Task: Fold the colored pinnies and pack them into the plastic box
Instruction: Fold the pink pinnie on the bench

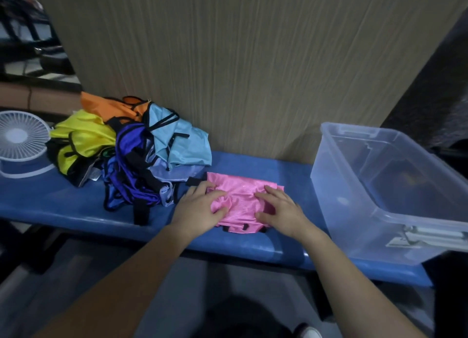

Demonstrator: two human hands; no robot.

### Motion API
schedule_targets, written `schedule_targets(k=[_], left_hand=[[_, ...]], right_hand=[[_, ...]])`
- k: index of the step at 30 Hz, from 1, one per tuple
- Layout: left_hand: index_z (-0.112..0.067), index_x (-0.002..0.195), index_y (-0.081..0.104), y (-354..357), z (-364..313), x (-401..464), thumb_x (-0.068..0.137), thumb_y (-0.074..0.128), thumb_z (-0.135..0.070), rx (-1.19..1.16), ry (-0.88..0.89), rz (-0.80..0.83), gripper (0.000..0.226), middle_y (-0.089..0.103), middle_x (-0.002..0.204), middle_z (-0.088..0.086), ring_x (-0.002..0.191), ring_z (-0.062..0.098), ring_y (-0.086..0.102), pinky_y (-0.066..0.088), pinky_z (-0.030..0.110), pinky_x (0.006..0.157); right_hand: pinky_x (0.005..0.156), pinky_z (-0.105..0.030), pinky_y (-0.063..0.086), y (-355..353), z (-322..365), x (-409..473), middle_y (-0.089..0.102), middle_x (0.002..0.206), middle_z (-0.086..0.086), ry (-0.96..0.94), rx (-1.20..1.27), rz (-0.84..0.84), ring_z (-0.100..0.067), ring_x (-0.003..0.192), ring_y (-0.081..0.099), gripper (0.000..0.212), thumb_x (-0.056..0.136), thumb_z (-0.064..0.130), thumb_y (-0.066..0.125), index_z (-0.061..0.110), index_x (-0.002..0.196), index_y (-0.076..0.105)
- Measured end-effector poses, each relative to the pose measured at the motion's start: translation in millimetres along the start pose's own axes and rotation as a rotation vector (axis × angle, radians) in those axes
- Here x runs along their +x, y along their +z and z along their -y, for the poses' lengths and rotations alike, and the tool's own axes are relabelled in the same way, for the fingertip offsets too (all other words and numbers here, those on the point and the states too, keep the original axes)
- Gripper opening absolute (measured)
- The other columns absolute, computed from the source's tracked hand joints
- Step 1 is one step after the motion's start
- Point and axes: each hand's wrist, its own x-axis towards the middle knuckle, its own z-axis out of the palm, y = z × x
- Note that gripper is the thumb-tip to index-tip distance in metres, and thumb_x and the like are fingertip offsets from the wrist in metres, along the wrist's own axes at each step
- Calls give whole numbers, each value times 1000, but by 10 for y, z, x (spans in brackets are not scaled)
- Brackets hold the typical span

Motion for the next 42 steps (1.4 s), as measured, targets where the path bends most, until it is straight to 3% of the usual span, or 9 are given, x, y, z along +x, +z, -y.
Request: schedule_targets(k=[7,11,15,21,28,31,34,37,42], left_hand=[[-38,113,67,-243,-211,-190,90,54,-64,-160,-71,91,37,49,121,-12,107,12,57,48,33,94],[-31,98,68,-320,-286,-210,94,52,-48,-33,-60,-83,24,68,94,-12,92,15,64,52,32,78],[-26,95,68,-231,-182,-89,90,61,-31,12,2,-249,10,57,94,-5,97,22,55,44,36,87],[-23,135,55,-160,-56,128,90,62,-51,-1,-193,98,53,51,133,3,128,26,47,39,38,105],[-21,109,67,-225,26,182,72,75,-56,-107,-203,212,51,63,111,-1,107,22,60,48,39,94],[-22,88,65,-256,24,196,70,80,-49,-203,-198,231,36,65,91,-6,87,17,63,50,33,78],[-25,84,59,-269,-12,211,76,83,-32,-243,-164,200,26,61,83,-8,74,9,58,42,25,64],[-24,87,60,-268,-12,251,74,85,-28,-298,-177,183,29,66,90,-4,84,13,64,48,27,72],[-27,100,65,-279,33,281,58,92,-42,-423,-215,295,52,71,103,-5,99,13,68,53,38,95]], right_hand=[[110,-46,38,-67,48,-108,39,149,-4,215,-20,-143,-29,136,40,62,86,43,70,29,142,47],[99,-44,43,-119,126,-191,52,132,-15,435,-72,-217,-36,124,50,60,90,54,59,11,129,48],[92,-41,47,-148,124,-250,58,128,-14,495,-22,-132,-34,117,58,62,91,60,54,8,124,53],[92,-41,47,-129,31,-316,54,124,-13,473,26,-102,-34,115,58,66,87,65,57,9,122,53],[76,-38,52,-200,-12,-233,63,104,-9,416,134,-20,-28,94,63,64,48,71,69,19,83,57],[91,-39,47,-199,27,-240,51,115,-8,417,124,1,-29,111,51,55,63,56,78,17,95,57],[84,-37,49,-214,6,-236,56,109,-6,395,258,-30,-26,104,55,45,66,36,81,17,97,54],[61,-29,43,-239,6,-244,59,90,-4,379,425,-46,-17,77,55,37,70,13,79,12,94,51],[60,-29,48,-224,-1,-210,66,94,-10,385,530,-204,-21,80,61,27,78,4,64,13,100,50]])
